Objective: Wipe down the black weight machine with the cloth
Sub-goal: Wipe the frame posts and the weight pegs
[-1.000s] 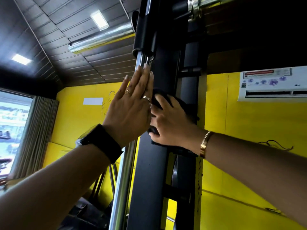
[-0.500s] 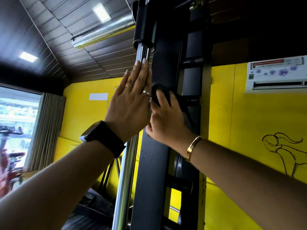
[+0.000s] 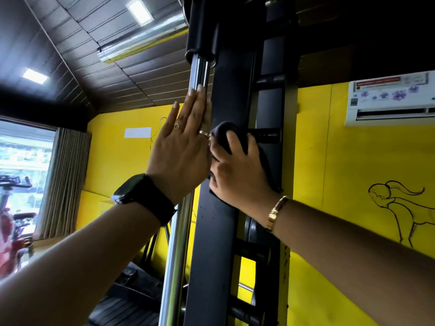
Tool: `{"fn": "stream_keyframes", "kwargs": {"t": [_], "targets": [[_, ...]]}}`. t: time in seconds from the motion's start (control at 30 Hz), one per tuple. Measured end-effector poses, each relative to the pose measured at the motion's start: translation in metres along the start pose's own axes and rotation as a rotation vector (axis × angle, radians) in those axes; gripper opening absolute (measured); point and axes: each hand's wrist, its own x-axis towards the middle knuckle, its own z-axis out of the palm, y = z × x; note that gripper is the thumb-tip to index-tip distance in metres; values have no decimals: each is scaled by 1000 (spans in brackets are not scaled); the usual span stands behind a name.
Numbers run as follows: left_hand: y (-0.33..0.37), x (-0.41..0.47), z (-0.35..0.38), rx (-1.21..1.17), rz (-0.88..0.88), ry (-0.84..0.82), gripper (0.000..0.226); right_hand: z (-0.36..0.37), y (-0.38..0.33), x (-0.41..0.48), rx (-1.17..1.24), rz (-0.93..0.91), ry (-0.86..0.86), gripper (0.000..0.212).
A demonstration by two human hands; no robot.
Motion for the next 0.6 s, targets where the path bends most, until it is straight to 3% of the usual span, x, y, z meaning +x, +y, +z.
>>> {"fn": "stream_keyframes", "kwargs": {"t": [0.2,0.3,0.43,0.6], "targets": [[4,-14,-4,-55,-7,-23,65,13,-46,-41,135,-122,39,36],[6,-24,-2,-78,-20,-6,65,17,-63,-79,32,-186,-23,41],[9,-34,-1,-104,-20,-9,65,13,-42,-83,-18,-127,-70,48],[9,-46,1,-198,-18,-15,63,11,-28,-41,-49,83,-21,48]]}}
